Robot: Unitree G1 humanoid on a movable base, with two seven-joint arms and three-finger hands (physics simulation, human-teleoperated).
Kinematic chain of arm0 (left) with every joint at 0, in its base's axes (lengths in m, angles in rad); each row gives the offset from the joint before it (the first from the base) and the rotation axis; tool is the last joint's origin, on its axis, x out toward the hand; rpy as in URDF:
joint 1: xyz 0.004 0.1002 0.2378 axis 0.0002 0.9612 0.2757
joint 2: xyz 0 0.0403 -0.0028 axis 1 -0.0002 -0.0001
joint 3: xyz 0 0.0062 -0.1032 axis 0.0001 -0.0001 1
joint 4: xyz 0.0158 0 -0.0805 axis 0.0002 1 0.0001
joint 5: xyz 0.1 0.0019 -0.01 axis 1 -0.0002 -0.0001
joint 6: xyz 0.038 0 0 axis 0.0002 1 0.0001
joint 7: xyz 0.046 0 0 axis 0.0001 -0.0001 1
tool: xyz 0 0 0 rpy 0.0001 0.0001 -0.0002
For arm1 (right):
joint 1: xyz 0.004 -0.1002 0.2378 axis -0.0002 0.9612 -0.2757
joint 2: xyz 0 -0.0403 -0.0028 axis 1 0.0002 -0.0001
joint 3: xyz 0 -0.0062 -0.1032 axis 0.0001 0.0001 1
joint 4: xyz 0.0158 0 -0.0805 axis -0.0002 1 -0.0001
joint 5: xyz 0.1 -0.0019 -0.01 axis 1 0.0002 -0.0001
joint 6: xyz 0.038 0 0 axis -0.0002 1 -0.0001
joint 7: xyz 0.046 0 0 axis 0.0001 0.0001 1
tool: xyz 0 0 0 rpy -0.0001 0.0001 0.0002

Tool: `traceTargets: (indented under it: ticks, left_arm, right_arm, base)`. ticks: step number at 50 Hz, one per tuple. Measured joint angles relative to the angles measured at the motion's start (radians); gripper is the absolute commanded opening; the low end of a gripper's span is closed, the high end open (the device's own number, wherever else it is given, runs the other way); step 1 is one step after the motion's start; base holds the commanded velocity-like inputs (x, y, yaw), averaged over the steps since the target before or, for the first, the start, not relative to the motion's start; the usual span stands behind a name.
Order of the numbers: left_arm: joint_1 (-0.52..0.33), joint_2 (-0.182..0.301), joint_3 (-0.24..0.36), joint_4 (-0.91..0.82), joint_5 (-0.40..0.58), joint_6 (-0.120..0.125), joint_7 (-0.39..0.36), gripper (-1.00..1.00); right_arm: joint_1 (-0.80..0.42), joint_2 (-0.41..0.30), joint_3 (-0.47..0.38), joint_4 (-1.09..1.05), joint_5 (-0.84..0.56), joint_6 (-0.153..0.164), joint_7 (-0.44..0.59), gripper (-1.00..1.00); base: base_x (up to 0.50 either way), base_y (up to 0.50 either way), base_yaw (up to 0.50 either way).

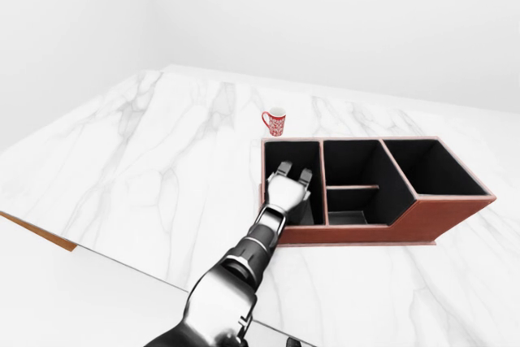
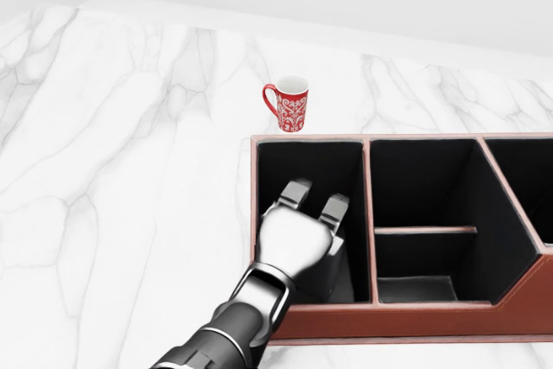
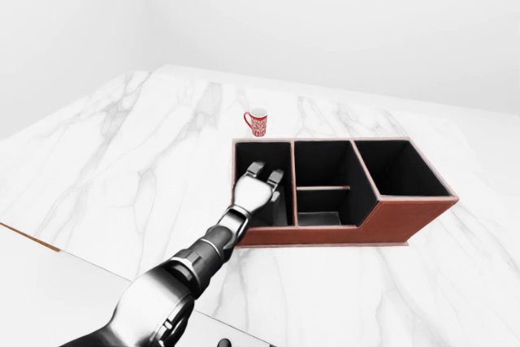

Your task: Pick up the book and place it in the left compartment of the caddy.

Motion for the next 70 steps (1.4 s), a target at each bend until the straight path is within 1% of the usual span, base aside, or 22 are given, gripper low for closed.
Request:
traceTargets:
  ticks: [5,12,15,17,19,21,25,30,34,40,45,49,52,54,58,62,70]
  left_arm:
    - [0.01,0.012,0.015,-0.004,-0.038,-0.012,0.0,1.0]
    - [0.033,0.032,-0.048,-0.057,-0.093,-0.024,0.0,1.0]
    - [0.065,0.045,-0.077,-0.138,-0.115,-0.023,0.0,1.0]
    - [0.097,0.055,-0.092,-0.215,-0.12,-0.017,0.0,1.0]
    - [0.136,0.066,-0.097,-0.314,-0.115,-0.01,-0.014,1.0]
    - [0.17,0.077,-0.086,-0.432,-0.103,-0.003,-0.029,1.0]
    - [0.227,0.093,-0.064,-0.672,-0.073,0.006,-0.088,1.0]
    - [0.274,0.105,-0.041,-0.952,-0.04,0.01,-0.177,1.0]
    - [0.297,0.107,-0.029,-1.137,-0.012,0.01,-0.252,1.0]
    - [0.313,0.102,-0.017,-1.366,0.026,0.007,-0.371,1.0]
    - [0.311,0.097,-0.005,-1.517,0.048,0.004,-0.467,1.0]
    - [0.298,0.097,0.01,-1.61,0.058,0.007,-0.534,1.0]
    - [0.284,0.098,0.026,-1.662,0.051,0.015,-0.575,1.0]
    - [0.272,0.1,0.038,-1.69,0.038,0.015,-0.599,1.0]
    - [0.244,0.107,0.062,-1.74,-0.004,0.015,-0.644,1.0]
    - [0.206,0.117,0.09,-1.794,-0.065,0.015,-0.684,1.0]
    - [0.098,0.163,0.148,-1.917,-0.197,0.015,-0.777,1.0]
  right_arm:
    - [0.0,0.001,0.001,-0.001,-0.001,0.0,0.001,1.0]
    - [0.001,0.003,0.002,-0.002,-0.004,0.0,0.005,1.0]
    - [0.001,0.005,0.002,-0.002,-0.005,0.0,0.007,1.0]
    - [0.001,0.005,0.002,-0.002,-0.007,0.0,0.008,1.0]
    - [0.001,0.007,0.003,-0.002,-0.009,0.0,0.01,1.0]
    - [0.002,0.008,0.004,-0.001,-0.011,0.0,0.011,1.0]
    - [0.002,0.009,0.006,-0.001,-0.013,0.0,0.013,1.0]
    - [0.002,0.01,0.007,-0.001,-0.016,0.0,0.013,1.0]
    - [0.001,0.011,0.009,-0.002,-0.018,0.0,0.011,1.0]
    - [0.0,0.01,0.01,-0.003,-0.021,0.0,0.009,1.0]
    - [-0.001,0.011,0.011,-0.003,-0.024,0.0,0.008,1.0]
    - [-0.001,0.011,0.011,-0.003,-0.027,0.0,0.007,1.0]
    - [-0.001,0.011,0.012,-0.002,-0.03,0.0,0.007,1.0]
    - [-0.001,0.011,0.012,-0.002,-0.031,0.0,0.007,1.0]
    - [-0.001,0.012,0.013,-0.001,-0.036,0.0,0.008,1.0]
    - [-0.002,0.014,0.016,0.001,-0.043,0.0,0.01,1.0]
    - [-0.002,0.018,0.021,0.003,-0.055,0.0,0.015,1.0]
  base:
    - [0.0,0.0,0.0]
    - [0.0,0.0,0.0]
    - [0.0,0.0,0.0]
    - [0.0,0.0,0.0]
    - [0.0,0.0,0.0]
    - [0.0,0.0,0.0]
    - [0.0,0.0,0.0]
    - [0.0,0.0,0.0]
    - [0.0,0.0,0.0]
    - [0.0,0.0,0.0]
    - [0.0,0.0,0.0]
    - [0.0,0.0,0.0]
    - [0.0,0.0,0.0]
    - [0.0,0.0,0.0]
    - [0.0,0.0,0.0]
    - [0.0,0.0,0.0]
    - [0.0,0.0,0.0]
